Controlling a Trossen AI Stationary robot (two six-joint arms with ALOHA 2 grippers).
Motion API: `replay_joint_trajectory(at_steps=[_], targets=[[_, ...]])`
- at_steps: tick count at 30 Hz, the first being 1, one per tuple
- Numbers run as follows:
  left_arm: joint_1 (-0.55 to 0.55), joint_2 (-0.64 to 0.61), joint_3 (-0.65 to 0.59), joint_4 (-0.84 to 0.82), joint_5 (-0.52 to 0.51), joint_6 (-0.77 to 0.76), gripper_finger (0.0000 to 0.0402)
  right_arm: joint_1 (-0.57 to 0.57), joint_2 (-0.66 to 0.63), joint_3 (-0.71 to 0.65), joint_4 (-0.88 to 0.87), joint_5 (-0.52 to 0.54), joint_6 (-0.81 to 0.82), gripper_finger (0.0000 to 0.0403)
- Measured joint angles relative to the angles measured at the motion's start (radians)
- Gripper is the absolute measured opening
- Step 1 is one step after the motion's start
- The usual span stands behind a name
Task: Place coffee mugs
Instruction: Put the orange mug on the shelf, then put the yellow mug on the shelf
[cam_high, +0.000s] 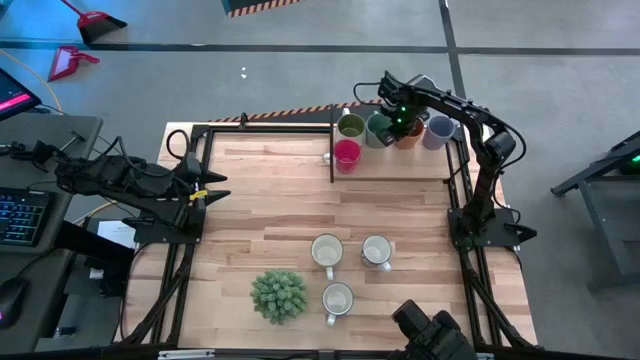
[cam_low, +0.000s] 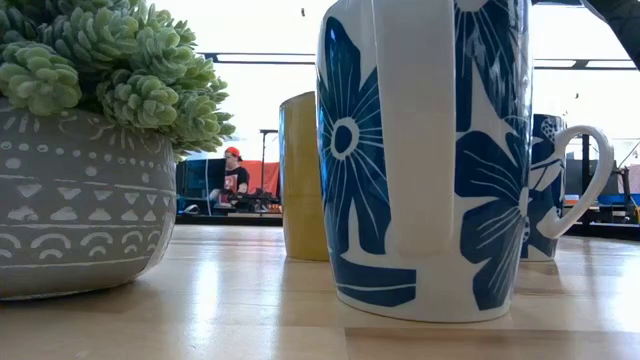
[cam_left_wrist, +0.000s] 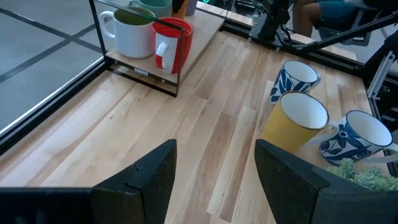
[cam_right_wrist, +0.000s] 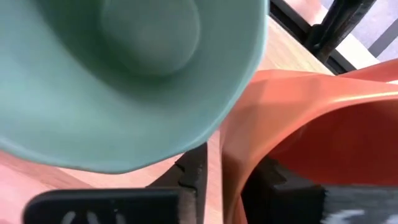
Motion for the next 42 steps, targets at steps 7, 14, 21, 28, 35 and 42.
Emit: replay_joint_trajectory(at_steps=[7, 14, 21, 28, 35, 42], targets=[[0.000, 0.000, 0.000, 0.000, 0.000, 0.000, 0.0205, 0.000, 0.000, 0.000, -0.027, -0.024, 0.001, 0.0105], [0.000, 0.000, 0.000, 0.000, -0.001, 0.000, 0.0205, 0.000, -0.031, 0.000, -0.038, -0.022, 0.001, 0.0114], [0.000, 0.000, 0.000, 0.000, -0.001, 0.001, 0.0205, 0.000, -0.108, 0.017, -0.058, -0.015, 0.026, 0.0115], [0.000, 0.000, 0.000, 0.000, -0.001, 0.017, 0.0205, 0.013, -0.217, 0.065, -0.099, -0.025, 0.086, 0.0115], [0.000, 0.000, 0.000, 0.000, -0.002, 0.018, 0.0205, 0.112, -0.381, 0.070, -0.096, -0.166, 0.153, 0.0115], [0.000, 0.000, 0.000, 0.007, -0.005, 0.007, 0.0205, 0.338, -0.564, 0.065, -0.047, -0.183, 0.067, 0.0115]])
